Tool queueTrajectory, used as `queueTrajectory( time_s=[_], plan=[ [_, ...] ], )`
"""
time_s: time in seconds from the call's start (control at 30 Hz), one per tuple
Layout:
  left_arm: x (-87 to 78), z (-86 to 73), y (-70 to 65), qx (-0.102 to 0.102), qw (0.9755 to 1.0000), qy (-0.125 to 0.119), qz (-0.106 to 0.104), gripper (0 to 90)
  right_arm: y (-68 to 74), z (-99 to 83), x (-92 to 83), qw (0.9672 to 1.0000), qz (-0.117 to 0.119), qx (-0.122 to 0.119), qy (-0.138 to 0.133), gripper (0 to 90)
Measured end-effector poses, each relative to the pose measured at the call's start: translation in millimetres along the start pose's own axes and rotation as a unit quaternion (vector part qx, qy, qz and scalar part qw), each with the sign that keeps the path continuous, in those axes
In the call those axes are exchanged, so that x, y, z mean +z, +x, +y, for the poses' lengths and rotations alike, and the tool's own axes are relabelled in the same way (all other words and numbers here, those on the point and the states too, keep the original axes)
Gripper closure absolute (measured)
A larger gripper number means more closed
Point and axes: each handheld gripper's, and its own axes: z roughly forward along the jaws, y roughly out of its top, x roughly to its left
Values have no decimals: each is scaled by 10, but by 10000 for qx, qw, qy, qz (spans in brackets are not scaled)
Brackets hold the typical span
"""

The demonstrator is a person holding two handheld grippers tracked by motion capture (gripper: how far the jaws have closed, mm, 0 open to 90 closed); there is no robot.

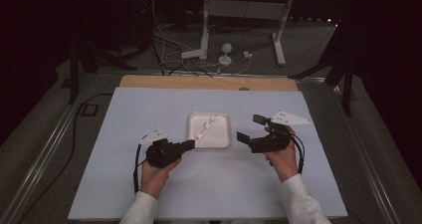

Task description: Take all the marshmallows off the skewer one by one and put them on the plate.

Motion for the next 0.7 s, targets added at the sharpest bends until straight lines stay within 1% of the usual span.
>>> queueTrajectory(
  time_s=[0.03, 0.07, 0.1, 0.13, 0.17, 0.2, 0.23, 0.27, 0.3, 0.37, 0.4, 0.43, 0.47, 0.53, 0.57, 0.6, 0.63, 0.67, 0.7],
  plan=[
    [1, -1, -2, 1, 10000, -17, -15, 900, 0, 0, 0, 10000, 0, 0, 0, 0],
    [0, -1, -5, 12, 10000, -22, -26, 900, 25, 44, 81, 9999, 26, -15, 107, 0],
    [-1, 1, -10, 17, 10000, -31, -35, 900, 25, 44, 81, 9999, 26, -15, 107, 0],
    [-5, 2, -13, 35, 10000, -42, -44, 900, 35, 64, 123, 9998, 67, 2, 190, 0],
    [-9, 4, -16, 46, 10000, -62, -57, 900, 49, 92, 202, 9994, 103, 97, 323, 4],
    [-12, 5, -22, 46, 9999, -68, -63, 900, 50, 99, 236, 9992, 151, 160, 322, 50],
    [-15, 6, -23, 69, 9999, -76, -66, 900, 50, 99, 236, 9992, 151, 160, 322, 50],
    [-17, 6, -25, 70, 9999, -90, -80, 900, 48, 104, 265, 9990, 203, 227, 334, 71],
    [-17, 5, -28, 69, 9999, -99, -95, 900, 54, 112, 325, 9986, 213, 328, 359, 185],
    [-16, 4, -32, 94, 9998, -104, -108, 900, 63, 113, 389, 9980, 227, 414, 425, 266],
    [-15, 4, -36, 93, 9998, -110, -131, 900, 65, 111, 419, 9976, 309, 432, 438, 324],
    [-13, 3, -42, 108, 9998, -110, -141, 900, 65, 111, 419, 9976, 309, 432, 438, 324],
    [-10, 3, -47, 136, 9997, -113, -148, 900, 70, 101, 475, 9963, 470, 510, 509, 398],
    [-4, 3, -59, 176, 9996, -119, -194, 900, 68, 86, 517, 9942, 642, 699, 499, 454],
    [6, 2, -68, 218, 9994, -109, -231, 900, 61, 79, 532, 9929, 714, 822, 470, 480],
    [6, 2, -68, 218, 9994, -109, -231, 900, 61, 79, 532, 9929, 714, 822, 470, 480],
    [9, -1, -73, 234, 9993, -109, -260, 900, 41, 70, 549, 9903, 838, 1035, 403, 552],
    [13, -2, -78, 273, 9991, -108, -293, 900, 41, 70, 549, 9903, 838, 1035, 403, 552],
    [18, -3, -87, 301, 9990, -113, -321, 900, 23, 68, 561, 9877, 930, 1191, 404, 618]
  ],
)
